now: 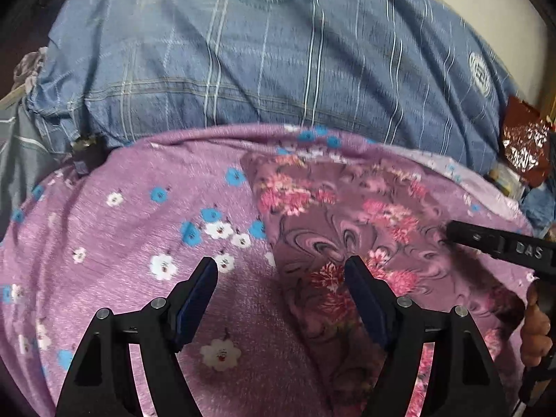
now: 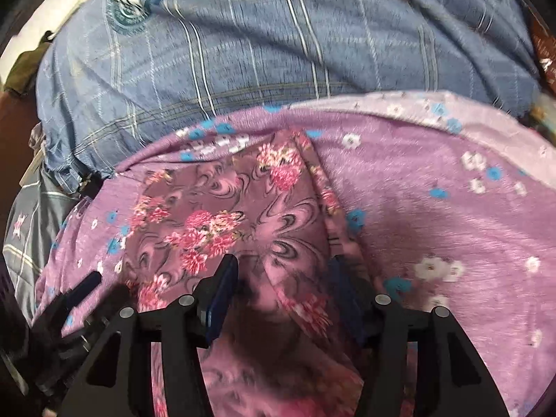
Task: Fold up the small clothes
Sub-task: 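Move both open grippers onto the end of the folded shirt strip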
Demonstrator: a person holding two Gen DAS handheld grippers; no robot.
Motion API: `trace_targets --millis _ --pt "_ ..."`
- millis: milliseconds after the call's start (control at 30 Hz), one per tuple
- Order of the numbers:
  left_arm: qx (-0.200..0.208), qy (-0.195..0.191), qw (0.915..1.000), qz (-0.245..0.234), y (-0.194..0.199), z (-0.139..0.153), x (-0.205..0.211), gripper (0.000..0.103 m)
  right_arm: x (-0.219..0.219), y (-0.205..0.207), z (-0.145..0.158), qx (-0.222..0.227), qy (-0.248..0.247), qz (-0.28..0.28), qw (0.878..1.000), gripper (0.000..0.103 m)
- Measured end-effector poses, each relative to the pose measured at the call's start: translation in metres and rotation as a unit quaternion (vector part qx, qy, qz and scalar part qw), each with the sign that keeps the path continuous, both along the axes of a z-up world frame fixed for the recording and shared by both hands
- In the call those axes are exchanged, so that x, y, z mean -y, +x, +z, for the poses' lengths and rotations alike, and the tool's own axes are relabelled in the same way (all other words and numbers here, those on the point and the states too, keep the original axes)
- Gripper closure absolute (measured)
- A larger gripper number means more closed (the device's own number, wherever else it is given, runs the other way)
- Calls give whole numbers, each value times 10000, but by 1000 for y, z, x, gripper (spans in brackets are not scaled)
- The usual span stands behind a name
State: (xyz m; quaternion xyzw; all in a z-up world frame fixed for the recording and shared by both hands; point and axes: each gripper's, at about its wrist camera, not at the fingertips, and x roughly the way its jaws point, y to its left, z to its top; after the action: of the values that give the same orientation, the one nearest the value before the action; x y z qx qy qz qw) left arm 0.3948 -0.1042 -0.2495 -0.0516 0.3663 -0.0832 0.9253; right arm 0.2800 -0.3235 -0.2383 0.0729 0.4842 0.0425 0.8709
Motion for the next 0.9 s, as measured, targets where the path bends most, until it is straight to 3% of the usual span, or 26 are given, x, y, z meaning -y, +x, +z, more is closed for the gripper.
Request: trace_targets --millis 100,233,333,367,467,600,700,833,900 --pt "-50 -61 9999 -65 -9 2 -5 28 13 -18 17 231 -31 -8 9997 46" --pt "-324 -202 9988 -313 -24 1 -11 28 30 -36 24 165 172 9 9997 46" --pt "-577 165 9968 -522 -21 -11 -3 28 29 -42 12 -105 130 165 9997 47" --pt "-551 253 9967 -542 -21 -13 -1 27 25 -40 -1 -394 62 250 9989 47" --pt "-524 276 9968 -546 -17 -7 1 28 21 -35 -21 -648 154 290 9974 48" --pt "-258 -157 9986 -444 -16 8 -11 28 29 -34 2 -267 345 264 9987 46" --pt "-327 -570 9966 -494 -10 8 -19 28 47 -26 14 -48 673 137 9976 46" --pt "-934 -1535 9808 -752 8 -6 -33 28 69 -6 5 -119 1317 -44 9912 39" --pt "-1263 -1987 9681 -852 20 -17 -40 28 84 8 -11 -354 1835 -89 9823 39"
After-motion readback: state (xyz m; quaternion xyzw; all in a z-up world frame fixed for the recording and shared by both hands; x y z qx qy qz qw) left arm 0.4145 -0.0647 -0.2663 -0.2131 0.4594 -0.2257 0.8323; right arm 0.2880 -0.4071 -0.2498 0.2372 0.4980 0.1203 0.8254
